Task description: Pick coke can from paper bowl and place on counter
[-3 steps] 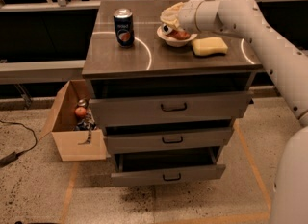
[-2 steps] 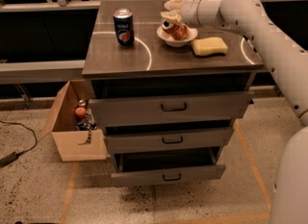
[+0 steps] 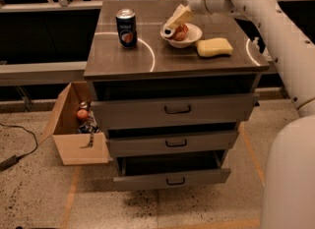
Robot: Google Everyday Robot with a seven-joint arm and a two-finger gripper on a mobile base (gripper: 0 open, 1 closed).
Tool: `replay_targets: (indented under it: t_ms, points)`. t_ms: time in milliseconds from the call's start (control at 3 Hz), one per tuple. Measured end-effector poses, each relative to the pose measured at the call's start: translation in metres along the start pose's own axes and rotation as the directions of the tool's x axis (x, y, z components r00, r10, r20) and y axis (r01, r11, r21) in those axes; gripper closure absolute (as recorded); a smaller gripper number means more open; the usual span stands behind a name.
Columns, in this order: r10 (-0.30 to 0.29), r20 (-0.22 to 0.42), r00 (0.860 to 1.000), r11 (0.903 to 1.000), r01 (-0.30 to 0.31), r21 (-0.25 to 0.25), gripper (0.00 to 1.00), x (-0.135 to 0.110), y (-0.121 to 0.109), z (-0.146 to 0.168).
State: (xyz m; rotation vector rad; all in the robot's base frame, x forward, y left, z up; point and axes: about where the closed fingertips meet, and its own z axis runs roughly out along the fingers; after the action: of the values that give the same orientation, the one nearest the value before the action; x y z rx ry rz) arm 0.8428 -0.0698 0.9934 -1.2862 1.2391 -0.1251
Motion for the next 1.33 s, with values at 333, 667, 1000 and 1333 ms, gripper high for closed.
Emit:
replay_targets:
  t_ms: [333, 667, 1000, 1333]
  points:
    - [-0.040, -0.020, 0.999, 0.9992, 0.040, 0.001, 0.00, 0.006, -0.014, -0.005]
    - [-0.110, -0.054, 0.992, 0.9938, 0.111, 0.008, 0.00, 0.022, -0.029, -0.010]
    - [-0.182, -0.065, 0.981, 0.9833, 0.181, -0.014, 0.00, 0.034, -0.039, -0.019]
    - [-0.223, -0.039, 0.974, 0.9739, 0.221, -0.049, 0.00, 0.044, -0.038, -0.029]
